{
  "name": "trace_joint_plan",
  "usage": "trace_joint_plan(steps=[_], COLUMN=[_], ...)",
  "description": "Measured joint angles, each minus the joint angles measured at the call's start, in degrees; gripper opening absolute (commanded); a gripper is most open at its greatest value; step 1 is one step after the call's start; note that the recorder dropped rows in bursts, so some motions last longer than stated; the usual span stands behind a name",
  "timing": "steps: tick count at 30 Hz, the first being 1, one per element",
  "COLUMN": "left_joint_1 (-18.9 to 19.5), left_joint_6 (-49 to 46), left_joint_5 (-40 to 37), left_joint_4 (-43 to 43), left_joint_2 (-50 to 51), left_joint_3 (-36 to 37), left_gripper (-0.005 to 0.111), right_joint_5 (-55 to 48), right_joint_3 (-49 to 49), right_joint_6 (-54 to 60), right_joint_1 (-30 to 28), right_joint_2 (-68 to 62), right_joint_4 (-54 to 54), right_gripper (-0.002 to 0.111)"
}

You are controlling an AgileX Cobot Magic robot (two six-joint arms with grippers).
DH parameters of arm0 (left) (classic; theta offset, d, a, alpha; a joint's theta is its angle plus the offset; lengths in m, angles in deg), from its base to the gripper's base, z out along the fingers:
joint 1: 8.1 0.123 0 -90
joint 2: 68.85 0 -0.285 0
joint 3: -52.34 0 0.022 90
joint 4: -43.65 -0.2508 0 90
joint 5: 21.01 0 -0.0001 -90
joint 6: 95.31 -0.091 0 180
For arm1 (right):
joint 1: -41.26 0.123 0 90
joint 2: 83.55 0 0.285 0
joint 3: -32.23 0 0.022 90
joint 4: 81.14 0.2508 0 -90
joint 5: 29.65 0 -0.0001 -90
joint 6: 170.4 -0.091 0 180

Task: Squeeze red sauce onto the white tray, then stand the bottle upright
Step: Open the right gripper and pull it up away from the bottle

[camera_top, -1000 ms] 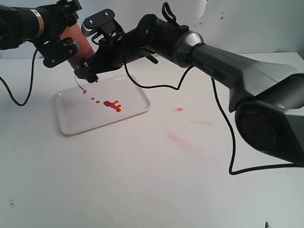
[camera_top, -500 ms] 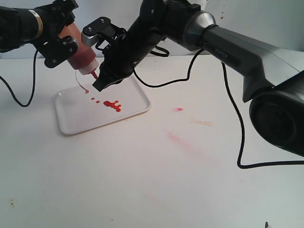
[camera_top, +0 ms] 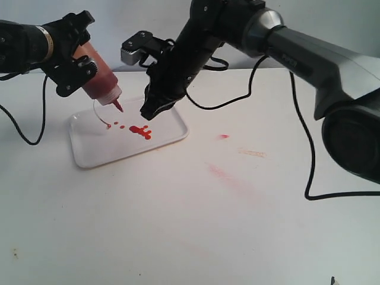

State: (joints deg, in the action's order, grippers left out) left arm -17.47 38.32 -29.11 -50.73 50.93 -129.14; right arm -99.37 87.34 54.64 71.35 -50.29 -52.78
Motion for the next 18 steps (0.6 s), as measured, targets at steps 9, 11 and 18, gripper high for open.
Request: trace_joint_plan(steps=[9,11,18], left_joint_1=[0.0,0.0,0.0], left_joint_6=[0.3,0.3,0.3], left_joint_5=[0.1,0.4,0.5], left_joint_4=[5.9,7.2,15.7], left_joint_2=[-2.9,-3.6,-4.3], left_joint_3=[0.0,0.0,0.0], left_gripper=[0.0,0.0,0.0], right_joint_5=[0.0,0.0,0.7], right_joint_3=[-3.2,-5.5,-8.7], right_joint_6=[4.4,5.9,9.2], right_joint_1=[-7.3,-8.2,-14.6], right_joint_2=[1.6,3.0,7.6], right_joint_4=[8.6,8.8,9.4], right_gripper=[0.0,0.0,0.0])
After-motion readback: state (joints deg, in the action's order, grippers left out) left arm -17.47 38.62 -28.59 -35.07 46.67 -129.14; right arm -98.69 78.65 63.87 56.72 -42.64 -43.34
